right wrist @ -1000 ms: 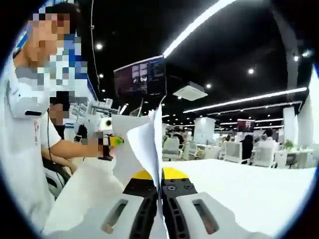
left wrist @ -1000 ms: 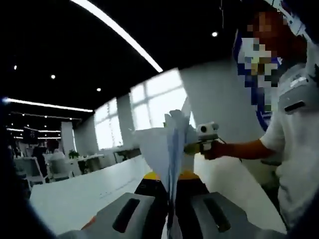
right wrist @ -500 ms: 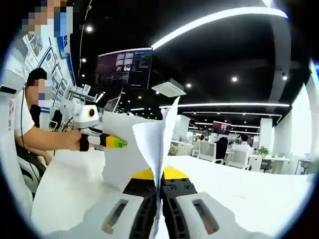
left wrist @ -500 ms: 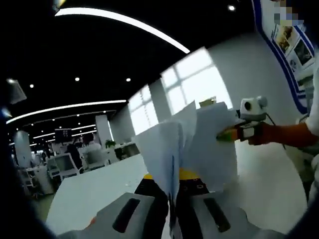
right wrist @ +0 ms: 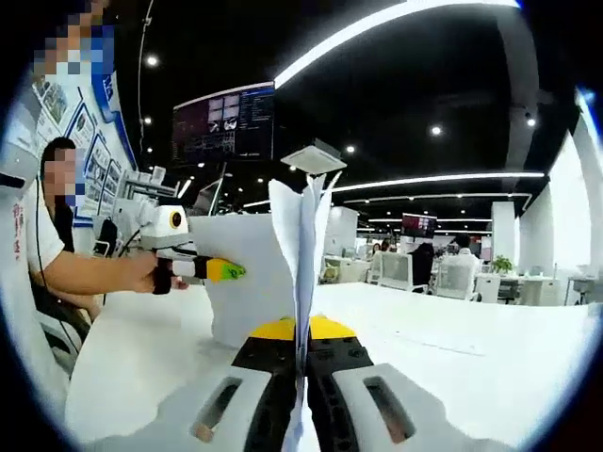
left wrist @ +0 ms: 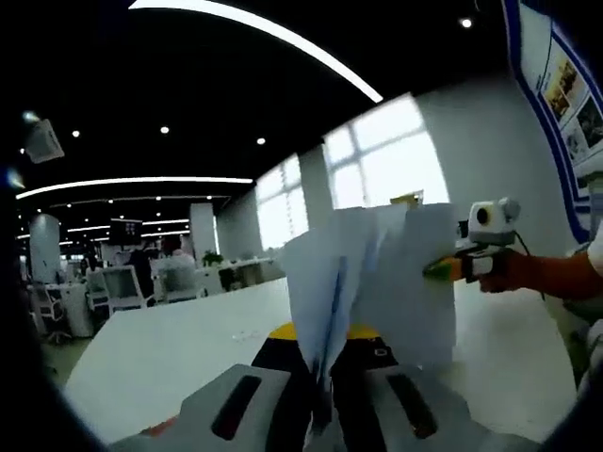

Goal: Organize the stack of printing papers by aligning and flattening the scattered papers on the table

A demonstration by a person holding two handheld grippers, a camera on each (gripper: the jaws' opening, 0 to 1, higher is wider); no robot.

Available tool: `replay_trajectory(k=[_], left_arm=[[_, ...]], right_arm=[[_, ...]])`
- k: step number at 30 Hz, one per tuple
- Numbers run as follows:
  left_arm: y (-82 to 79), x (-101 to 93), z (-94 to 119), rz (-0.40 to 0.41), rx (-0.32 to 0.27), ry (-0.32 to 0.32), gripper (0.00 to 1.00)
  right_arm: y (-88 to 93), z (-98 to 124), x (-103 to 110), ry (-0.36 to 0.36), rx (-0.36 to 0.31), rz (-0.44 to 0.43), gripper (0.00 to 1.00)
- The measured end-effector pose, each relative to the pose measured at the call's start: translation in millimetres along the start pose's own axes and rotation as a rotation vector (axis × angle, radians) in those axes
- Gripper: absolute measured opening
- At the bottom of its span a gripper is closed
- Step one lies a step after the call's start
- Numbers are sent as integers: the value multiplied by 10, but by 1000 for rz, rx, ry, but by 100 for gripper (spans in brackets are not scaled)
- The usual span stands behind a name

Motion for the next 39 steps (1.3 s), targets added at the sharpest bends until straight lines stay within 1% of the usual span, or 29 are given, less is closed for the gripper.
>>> replay_trajectory(k=[3,4,5,7,9,11,13,14,15,16,17,18,19,21,22,23,24,25,26,27,31,32,33,34,35,36,37,38,39], left_arm=[[-197,-24,-14,83,-69,15,6],[-205,17,8,87,-60,-4,6],[-145,37,22,89,-39,-6,6],[61,45,42,95,35,-7,6],[281,13,29,119,111,2,6],[197,3,30,94,100,-15,7],[90,-13,41,57,68,-19,7],[49,-6,39,33,35,-15,7],[107,24,31,5,30,-13,7],[191,45,34,10,47,-14,7],[377,91,30,113,120,-29,8],[412,91,30,224,139,-45,8],[232,58,27,243,86,-39,8],[33,31,14,120,22,-39,6],[52,36,-6,95,53,-35,6],[72,49,-31,130,75,-35,6],[154,66,-42,258,153,-47,6],[144,42,-55,339,186,-36,6],[75,73,-89,343,169,-26,6],[6,106,-96,333,163,-29,6],[19,131,-89,335,165,-14,6],[155,140,-87,325,176,-11,6],[351,147,-76,365,233,-22,6],[397,120,-89,373,201,-8,7],[313,112,-105,359,140,1,6],[299,71,-58,335,163,-16,6],[179,32,-53,211,128,-11,6],[153,20,-71,152,119,-4,6],[241,43,-86,146,157,-10,6]], right_arm=[[-233,-12,-40,13,-44,-21,0],[-220,-10,-28,5,-43,-24,0],[-187,-9,-16,1,-38,-24,0],[46,-18,11,1,-10,-36,0],[292,-61,30,7,70,-99,0],[184,-105,68,1,49,-77,0],[-26,-89,73,15,7,-17,0],[-43,-71,65,21,-10,-35,0],[-20,-71,54,20,-18,-46,0],[157,-86,20,14,29,-79,0],[241,-92,-9,28,62,-111,0],[230,-109,-3,25,56,-122,0],[169,-99,29,17,34,-112,0],[-22,-67,45,34,-39,-59,0],[-18,-54,26,40,-38,-63,0],[23,-65,-12,37,-15,-73,0],[81,-62,-78,67,31,-131,0],[75,-70,-101,72,56,-168,0],[-27,-80,-80,50,40,-153,0],[-93,-78,-63,45,32,-151,0],[-18,-34,-112,49,18,-182,0],[131,-44,-142,51,34,-199,0],[314,-37,-172,86,102,-258,0],[354,-32,-175,102,112,-277,0],[295,-53,-164,95,71,-267,0],[165,-33,-109,87,36,-201,0],[35,-13,-54,78,1,-135,0],[21,-12,-77,96,-20,-106,0],[128,-50,-94,85,10,-122,0]])
Point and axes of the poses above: the point that each gripper's makers call its tool centre point, and the gripper's own axes: z roughly backward along the fingers, x roughly to its left, y roughly out of its underside, the point moved 2 cm from there along z, roughly backward along the fingers, and after that the axes turned 3 degrees about -x, right-handed, at the moved point
